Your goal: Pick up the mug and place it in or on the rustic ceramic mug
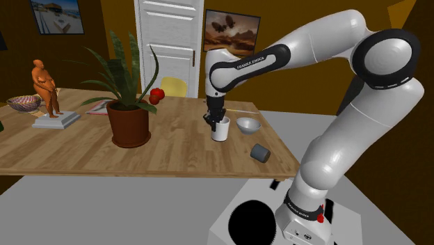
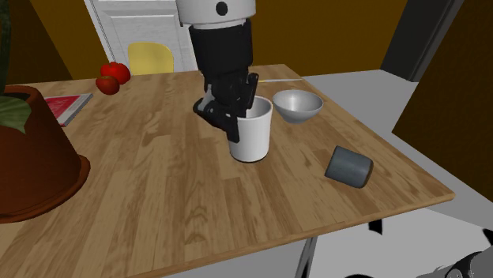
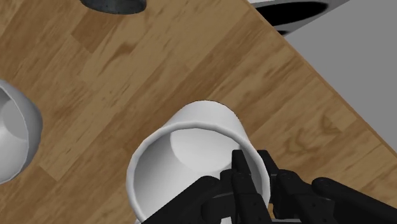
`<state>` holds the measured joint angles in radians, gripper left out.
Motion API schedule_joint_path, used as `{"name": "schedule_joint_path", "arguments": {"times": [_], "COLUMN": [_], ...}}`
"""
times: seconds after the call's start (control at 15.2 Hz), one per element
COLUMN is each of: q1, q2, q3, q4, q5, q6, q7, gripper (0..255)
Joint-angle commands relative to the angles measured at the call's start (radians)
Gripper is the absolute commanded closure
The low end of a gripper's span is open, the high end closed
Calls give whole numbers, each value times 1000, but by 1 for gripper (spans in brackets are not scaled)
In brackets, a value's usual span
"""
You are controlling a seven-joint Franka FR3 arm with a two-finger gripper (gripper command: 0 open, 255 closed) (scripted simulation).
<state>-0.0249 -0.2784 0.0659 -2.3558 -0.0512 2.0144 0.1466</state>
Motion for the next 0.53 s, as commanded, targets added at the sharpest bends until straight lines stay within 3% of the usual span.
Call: {"name": "schedule_joint_path", "arguments": {"times": [0.0, 0.46], "q1": [0, 1], "q2": [-9, -34], "q3": [0, -1], "q4": [21, 93], "q5": [1, 4], "q6": [-30, -127], "q7": [-2, -9], "gripper": [255, 255]}}
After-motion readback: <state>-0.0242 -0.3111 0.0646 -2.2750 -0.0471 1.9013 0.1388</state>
